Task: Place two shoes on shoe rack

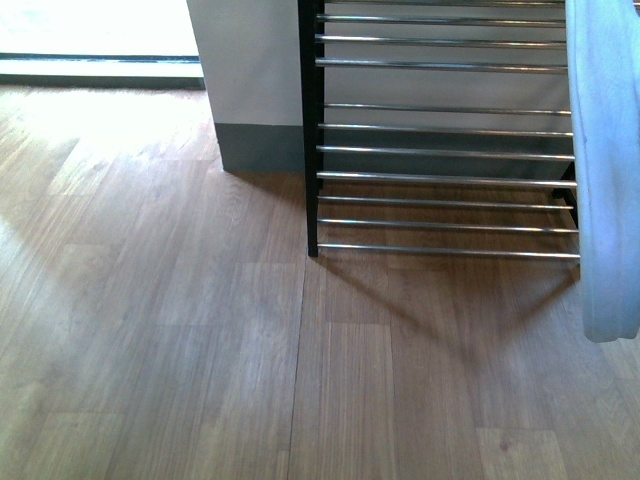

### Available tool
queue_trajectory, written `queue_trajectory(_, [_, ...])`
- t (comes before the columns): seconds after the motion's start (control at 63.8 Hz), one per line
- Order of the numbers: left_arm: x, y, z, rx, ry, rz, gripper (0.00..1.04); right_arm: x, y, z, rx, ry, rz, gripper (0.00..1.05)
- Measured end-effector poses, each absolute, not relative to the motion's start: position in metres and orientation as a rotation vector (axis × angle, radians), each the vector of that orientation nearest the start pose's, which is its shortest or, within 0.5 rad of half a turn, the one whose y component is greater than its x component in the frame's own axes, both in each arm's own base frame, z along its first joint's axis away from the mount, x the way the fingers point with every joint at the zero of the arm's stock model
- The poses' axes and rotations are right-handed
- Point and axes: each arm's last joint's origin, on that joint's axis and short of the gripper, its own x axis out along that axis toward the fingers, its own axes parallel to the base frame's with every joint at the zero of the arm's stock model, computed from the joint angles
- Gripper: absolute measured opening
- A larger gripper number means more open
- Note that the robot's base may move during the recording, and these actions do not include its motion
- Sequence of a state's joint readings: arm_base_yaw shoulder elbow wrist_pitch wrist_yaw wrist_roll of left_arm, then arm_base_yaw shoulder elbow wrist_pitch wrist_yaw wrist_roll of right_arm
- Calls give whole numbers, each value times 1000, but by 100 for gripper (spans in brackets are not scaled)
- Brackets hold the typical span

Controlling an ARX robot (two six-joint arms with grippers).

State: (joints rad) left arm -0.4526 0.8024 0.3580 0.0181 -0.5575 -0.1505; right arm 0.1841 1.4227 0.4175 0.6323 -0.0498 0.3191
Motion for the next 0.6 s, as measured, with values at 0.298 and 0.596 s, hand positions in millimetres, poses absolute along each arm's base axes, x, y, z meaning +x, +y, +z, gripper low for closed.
queue_trajectory(0.298, [158,-60,204,59,365,131,2,249,48,155,289,407,169,2])
queue_trajectory(0.596, [157,-60,203,60,367,131,2,248,48,154,289,408,168,2])
